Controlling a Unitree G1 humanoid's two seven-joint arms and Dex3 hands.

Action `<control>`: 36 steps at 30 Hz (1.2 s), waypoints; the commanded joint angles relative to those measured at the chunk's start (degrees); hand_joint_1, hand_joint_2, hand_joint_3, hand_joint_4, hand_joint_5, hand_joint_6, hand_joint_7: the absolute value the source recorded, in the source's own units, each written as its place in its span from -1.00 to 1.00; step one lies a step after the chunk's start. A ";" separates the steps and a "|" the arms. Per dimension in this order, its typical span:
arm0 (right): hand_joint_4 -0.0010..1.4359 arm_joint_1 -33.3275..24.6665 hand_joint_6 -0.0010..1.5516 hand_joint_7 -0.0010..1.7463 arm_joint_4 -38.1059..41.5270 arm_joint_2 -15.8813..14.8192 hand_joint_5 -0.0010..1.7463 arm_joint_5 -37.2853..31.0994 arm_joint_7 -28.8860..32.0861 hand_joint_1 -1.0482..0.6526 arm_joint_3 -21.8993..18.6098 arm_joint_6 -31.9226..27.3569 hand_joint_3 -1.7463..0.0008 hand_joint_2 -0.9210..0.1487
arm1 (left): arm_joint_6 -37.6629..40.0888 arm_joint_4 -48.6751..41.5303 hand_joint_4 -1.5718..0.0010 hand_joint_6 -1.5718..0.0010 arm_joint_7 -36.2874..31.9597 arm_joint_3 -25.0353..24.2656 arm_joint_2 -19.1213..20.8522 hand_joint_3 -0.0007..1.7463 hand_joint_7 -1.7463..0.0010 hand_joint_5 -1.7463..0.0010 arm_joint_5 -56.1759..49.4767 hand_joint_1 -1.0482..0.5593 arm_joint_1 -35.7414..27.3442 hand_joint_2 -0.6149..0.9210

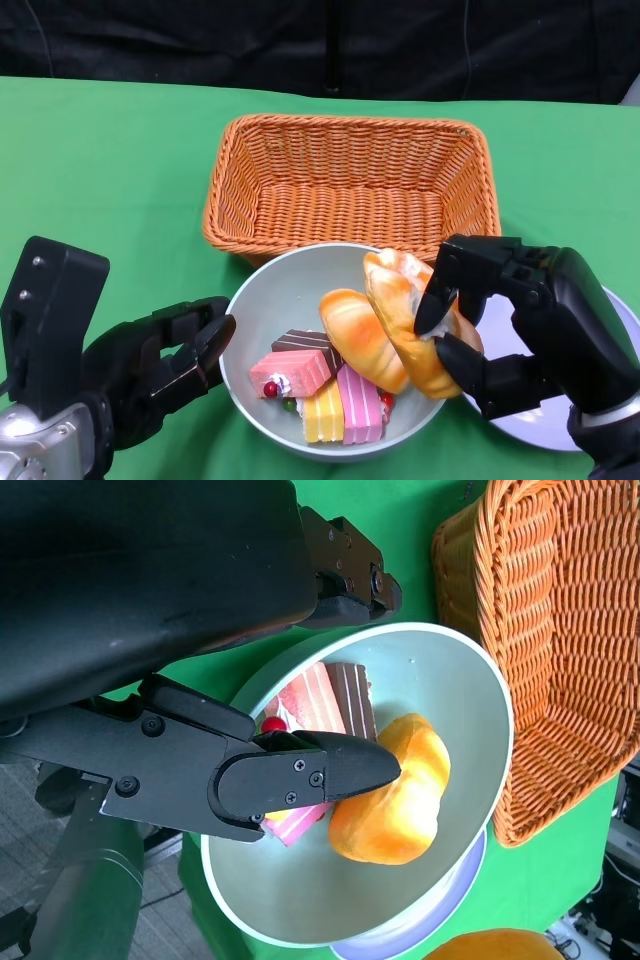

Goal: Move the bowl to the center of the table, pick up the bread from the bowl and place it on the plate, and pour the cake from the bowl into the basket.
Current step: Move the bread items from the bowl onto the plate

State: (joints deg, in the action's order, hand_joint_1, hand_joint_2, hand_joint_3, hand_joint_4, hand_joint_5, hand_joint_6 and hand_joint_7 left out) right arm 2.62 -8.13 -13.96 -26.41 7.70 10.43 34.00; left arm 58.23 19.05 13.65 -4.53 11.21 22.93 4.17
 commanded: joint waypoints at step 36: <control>0.46 -0.10 0.08 0.86 9.55 -8.42 1.00 -22.55 11.82 0.10 -8.46 -7.46 -0.81 0.41 | -0.01 1.05 1.00 0.71 -0.31 -1.05 0.79 -0.47 1.00 0.46 1.27 -0.49 -0.62 1.00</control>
State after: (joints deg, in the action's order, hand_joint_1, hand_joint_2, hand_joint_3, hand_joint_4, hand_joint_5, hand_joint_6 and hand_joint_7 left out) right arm 1.81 0.48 -20.87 -48.18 19.05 1.51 27.42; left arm 58.16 19.54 13.52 -5.15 11.26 24.14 3.44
